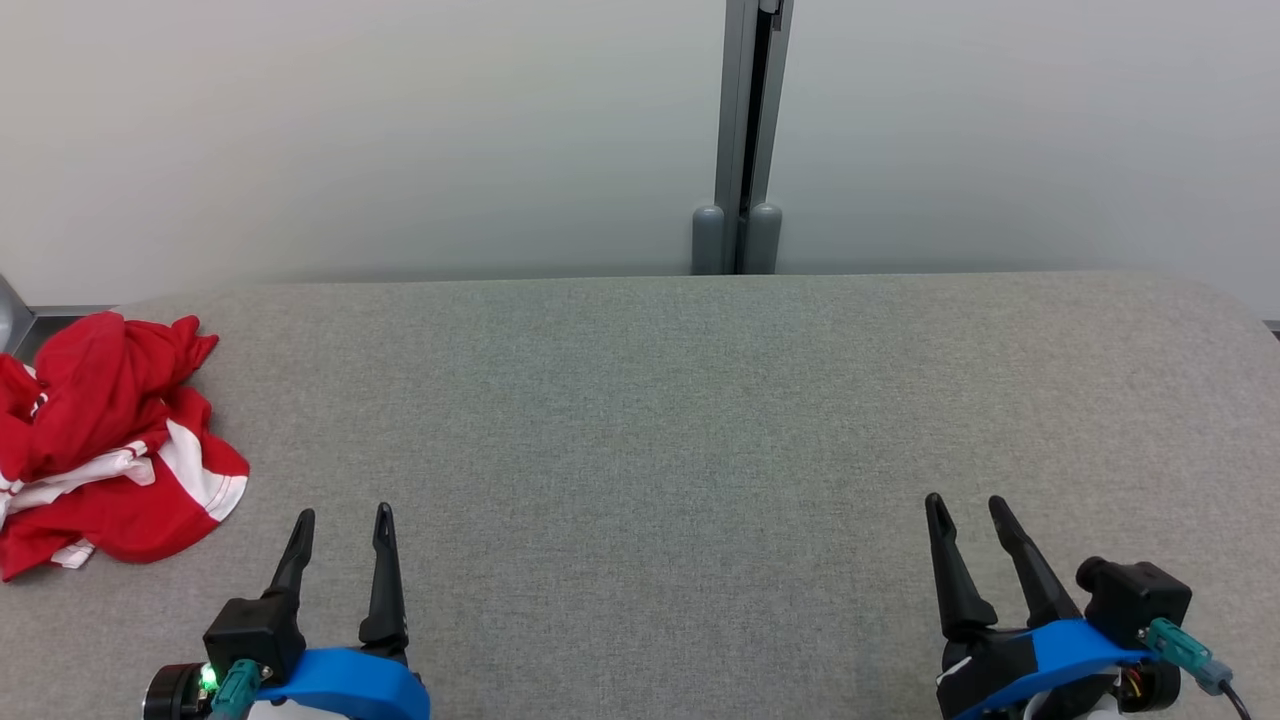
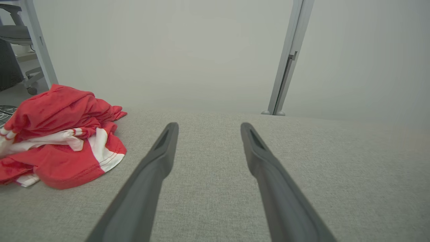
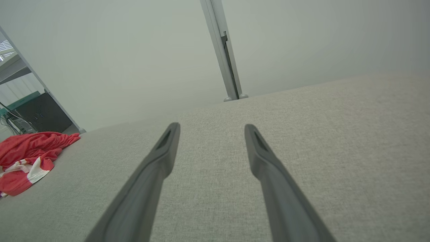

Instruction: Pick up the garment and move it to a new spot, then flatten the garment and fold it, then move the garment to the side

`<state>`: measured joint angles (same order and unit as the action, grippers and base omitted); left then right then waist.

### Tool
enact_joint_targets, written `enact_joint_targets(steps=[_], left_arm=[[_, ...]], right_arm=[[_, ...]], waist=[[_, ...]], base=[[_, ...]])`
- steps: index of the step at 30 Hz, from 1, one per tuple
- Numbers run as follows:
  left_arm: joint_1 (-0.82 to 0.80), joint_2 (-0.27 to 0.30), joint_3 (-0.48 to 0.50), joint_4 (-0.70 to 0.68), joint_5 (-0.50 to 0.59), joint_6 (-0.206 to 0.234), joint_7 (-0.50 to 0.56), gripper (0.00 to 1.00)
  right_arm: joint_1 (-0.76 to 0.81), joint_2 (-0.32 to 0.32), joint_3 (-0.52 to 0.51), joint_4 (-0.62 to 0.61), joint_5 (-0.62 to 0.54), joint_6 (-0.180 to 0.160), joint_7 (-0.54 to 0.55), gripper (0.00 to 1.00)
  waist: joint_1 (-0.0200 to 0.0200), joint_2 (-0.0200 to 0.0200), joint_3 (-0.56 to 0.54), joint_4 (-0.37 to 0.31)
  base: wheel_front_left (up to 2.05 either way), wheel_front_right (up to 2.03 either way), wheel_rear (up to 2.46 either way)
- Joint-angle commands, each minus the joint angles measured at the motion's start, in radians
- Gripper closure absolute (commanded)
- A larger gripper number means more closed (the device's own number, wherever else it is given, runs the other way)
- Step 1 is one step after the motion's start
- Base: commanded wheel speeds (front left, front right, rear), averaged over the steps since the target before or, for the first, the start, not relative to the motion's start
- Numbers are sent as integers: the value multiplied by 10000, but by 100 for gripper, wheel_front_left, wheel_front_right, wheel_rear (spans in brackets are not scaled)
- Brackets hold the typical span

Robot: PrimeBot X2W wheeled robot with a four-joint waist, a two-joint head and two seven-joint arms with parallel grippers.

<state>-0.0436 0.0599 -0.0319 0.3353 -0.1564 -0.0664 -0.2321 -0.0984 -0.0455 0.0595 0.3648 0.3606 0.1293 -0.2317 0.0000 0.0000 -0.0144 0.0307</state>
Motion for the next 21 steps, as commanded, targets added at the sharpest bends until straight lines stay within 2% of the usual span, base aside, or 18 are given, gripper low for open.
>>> enact_joint_targets(steps=[1,15,21], left_arm=[[-81,70,-5,7,223,53,-105,0],[-33,80,3,243,1110,208,-347,0],[-50,66,71,278,980,217,-346,0]], right_arm=[[-114,-74,39,23,-208,22,-99,0],[-204,-80,17,309,-1388,16,-354,0],[-156,-77,-122,392,-1449,16,-350,0]], waist=[[0,0,-1,4],[0,0,-27,-3],[0,0,-20,1]], base=[[0,0,0],[0,0,0],[0,0,0]])
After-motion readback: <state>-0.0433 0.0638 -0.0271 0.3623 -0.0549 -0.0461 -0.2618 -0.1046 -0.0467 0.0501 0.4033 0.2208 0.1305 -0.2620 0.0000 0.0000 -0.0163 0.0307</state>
